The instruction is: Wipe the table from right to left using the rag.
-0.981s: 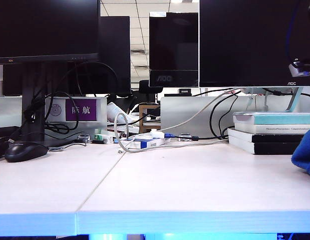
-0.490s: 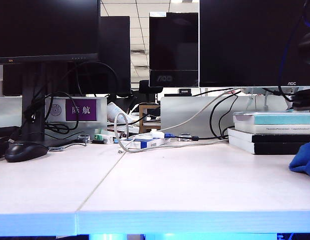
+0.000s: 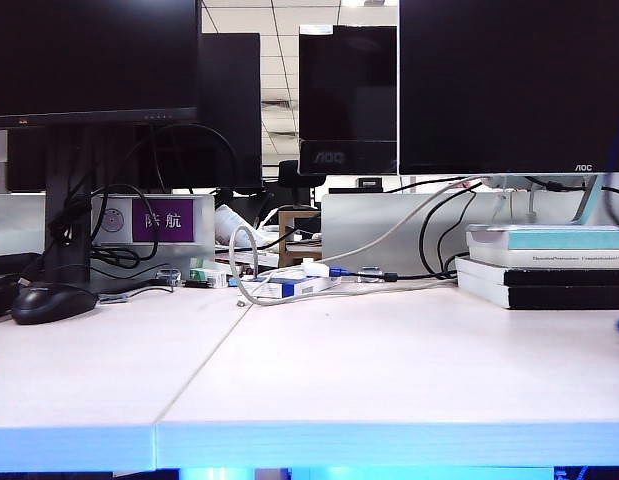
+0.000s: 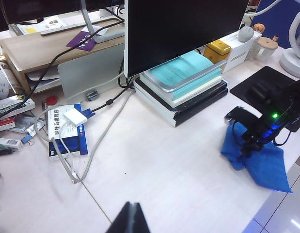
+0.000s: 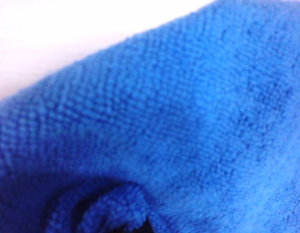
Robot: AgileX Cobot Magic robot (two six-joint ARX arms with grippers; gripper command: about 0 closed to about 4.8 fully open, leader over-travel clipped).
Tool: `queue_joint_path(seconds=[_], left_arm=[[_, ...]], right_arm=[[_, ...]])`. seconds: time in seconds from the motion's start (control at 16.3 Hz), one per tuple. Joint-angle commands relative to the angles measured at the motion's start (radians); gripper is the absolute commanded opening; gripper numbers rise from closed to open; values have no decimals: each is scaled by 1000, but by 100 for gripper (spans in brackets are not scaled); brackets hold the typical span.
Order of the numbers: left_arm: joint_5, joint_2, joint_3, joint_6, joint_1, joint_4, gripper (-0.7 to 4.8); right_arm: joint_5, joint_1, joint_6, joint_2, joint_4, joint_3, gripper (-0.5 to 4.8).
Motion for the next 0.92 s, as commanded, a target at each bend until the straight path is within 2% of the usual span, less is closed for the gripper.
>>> queue_joint_path(seconds=[0.06, 0.18, 0.37, 0.67, 0.92], left_arm=[[4, -4, 3, 4, 0, 14, -5], [4, -4, 3, 4, 0, 14, -5], [4, -4, 3, 4, 0, 12, -5], [4, -4, 3, 4, 0, 9, -5], [4, -4, 3, 4, 0, -31, -5]], right_arm=[[11, -60, 42, 25, -48, -26, -6], [-23, -55, 42, 25, -55, -26, -6], [-40, 33, 87, 25, -46, -26, -6], [-89, 188, 91, 25, -35, -25, -6], [-123, 272, 121, 26, -23, -25, -6]])
